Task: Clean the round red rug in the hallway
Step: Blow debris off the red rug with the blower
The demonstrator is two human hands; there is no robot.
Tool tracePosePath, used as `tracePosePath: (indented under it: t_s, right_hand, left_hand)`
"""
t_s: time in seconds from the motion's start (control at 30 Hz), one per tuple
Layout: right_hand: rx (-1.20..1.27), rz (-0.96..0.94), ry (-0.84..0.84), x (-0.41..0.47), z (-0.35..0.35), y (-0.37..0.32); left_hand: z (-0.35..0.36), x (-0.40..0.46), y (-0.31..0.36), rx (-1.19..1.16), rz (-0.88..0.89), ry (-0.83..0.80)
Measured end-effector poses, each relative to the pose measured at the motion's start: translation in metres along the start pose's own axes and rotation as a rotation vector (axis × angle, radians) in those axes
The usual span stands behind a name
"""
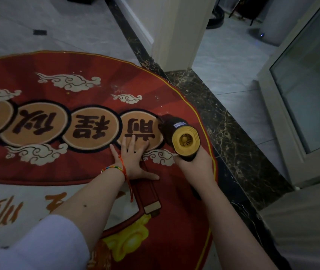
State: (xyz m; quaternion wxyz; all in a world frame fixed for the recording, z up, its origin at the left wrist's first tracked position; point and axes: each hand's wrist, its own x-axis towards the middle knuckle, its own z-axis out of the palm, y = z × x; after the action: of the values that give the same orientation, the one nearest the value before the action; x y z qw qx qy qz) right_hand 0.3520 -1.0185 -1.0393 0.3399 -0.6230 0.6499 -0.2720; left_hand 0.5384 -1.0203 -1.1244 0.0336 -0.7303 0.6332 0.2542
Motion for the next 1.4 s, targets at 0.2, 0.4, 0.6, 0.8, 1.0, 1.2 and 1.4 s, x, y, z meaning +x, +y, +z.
tracePosePath:
  t_s: [0.2,0.4,0.6,0.8,1.0,1.2,1.4]
  right_hand:
    - [-0.027,-0.066,-0.061,-0.025,-0.019,0.016]
    - [-0.022,-0.008,-0.019,0.003,0.006,-0.005]
    - [-0.034,-0.040,-0.046,-0.021,-0.010,0.014]
    - [0.009,0.003,0.010,0.011,0.005,-0.001]
    - [0.016,0.021,-0.001,-0.044,-0.036,0.024]
    - [0.046,0.025,0.023,-0.030,-0.027,0.023]
    - [-0.011,0.017,0.013,-0.027,-0.033,0.024]
  left_hand:
    - [0.001,0.004,0.002,-0.001,-0.020,0.043]
    - [0.002,0.003,0.001,0.012,-0.023,0.045]
    - [0.003,0.006,-0.001,-0.007,-0.016,0.054]
    - [0.003,0.004,0.001,0.020,-0.030,0.052]
    - [0.000,0.003,0.004,0.028,-0.023,0.033]
    - [-0.003,0.007,0.019,0.009,0.002,0.020]
    - [0.001,0.007,0.024,0.000,-0.003,0.025]
